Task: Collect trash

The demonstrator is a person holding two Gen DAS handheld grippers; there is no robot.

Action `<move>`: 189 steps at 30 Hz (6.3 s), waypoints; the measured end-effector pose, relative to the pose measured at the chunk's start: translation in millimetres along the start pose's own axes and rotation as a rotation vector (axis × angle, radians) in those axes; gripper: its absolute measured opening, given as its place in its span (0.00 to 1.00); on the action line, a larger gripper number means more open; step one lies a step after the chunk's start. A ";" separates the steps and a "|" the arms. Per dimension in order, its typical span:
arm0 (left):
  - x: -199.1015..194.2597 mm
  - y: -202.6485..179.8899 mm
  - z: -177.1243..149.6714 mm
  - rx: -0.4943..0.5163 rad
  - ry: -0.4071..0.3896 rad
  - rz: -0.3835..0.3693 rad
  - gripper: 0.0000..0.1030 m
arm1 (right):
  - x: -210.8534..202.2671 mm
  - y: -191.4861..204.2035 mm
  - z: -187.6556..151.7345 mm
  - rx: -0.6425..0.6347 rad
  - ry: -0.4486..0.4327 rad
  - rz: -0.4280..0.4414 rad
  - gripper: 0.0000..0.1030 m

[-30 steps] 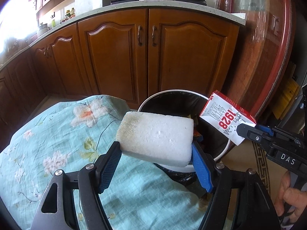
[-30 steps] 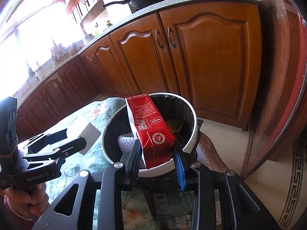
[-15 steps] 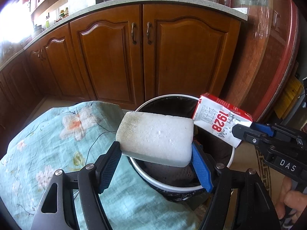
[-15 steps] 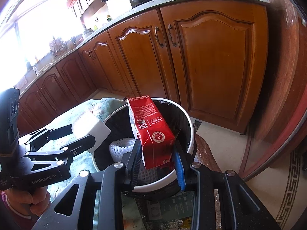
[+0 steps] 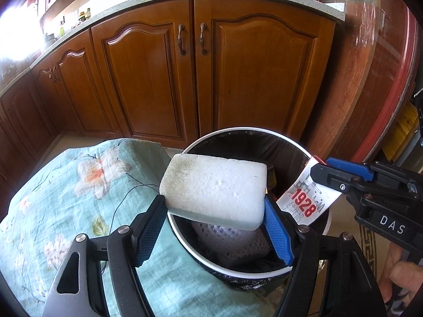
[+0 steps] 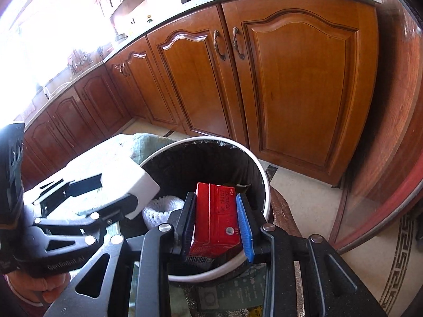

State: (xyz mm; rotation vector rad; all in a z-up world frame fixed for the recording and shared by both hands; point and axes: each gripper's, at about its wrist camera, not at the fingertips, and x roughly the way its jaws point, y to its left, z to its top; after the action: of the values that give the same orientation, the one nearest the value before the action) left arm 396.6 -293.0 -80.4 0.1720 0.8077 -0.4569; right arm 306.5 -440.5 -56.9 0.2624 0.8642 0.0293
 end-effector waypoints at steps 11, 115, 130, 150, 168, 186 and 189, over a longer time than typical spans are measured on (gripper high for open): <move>5.0 0.5 5.2 0.007 0.009 -0.012 0.76 | 12.3 2.7 11.8 -0.008 0.009 -0.002 0.32; -262.7 35.0 -233.1 -0.154 -0.403 0.215 0.99 | -175.5 142.7 -149.8 -0.066 -0.467 -0.069 1.00; -261.3 38.0 -233.9 -0.146 -0.415 0.218 0.99 | -177.4 142.3 -150.9 -0.066 -0.472 -0.064 1.00; -261.2 41.1 -235.5 -0.149 -0.422 0.217 0.99 | -177.8 143.6 -149.0 -0.066 -0.468 -0.059 1.00; -260.6 41.4 -234.9 -0.150 -0.419 0.219 0.99 | -177.5 142.9 -148.7 -0.060 -0.466 -0.057 1.00; -254.3 41.8 -234.3 -0.155 -0.408 0.220 0.99 | -173.9 143.5 -150.9 -0.050 -0.459 -0.049 1.00; -253.4 41.6 -234.0 -0.153 -0.406 0.221 0.99 | -172.1 144.2 -151.5 -0.047 -0.456 -0.046 1.00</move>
State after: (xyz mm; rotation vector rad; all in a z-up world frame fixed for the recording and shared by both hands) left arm 109.8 -98.4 -56.5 0.0224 0.4164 -0.2081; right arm 91.7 -290.8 12.6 0.1944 0.4156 -0.0523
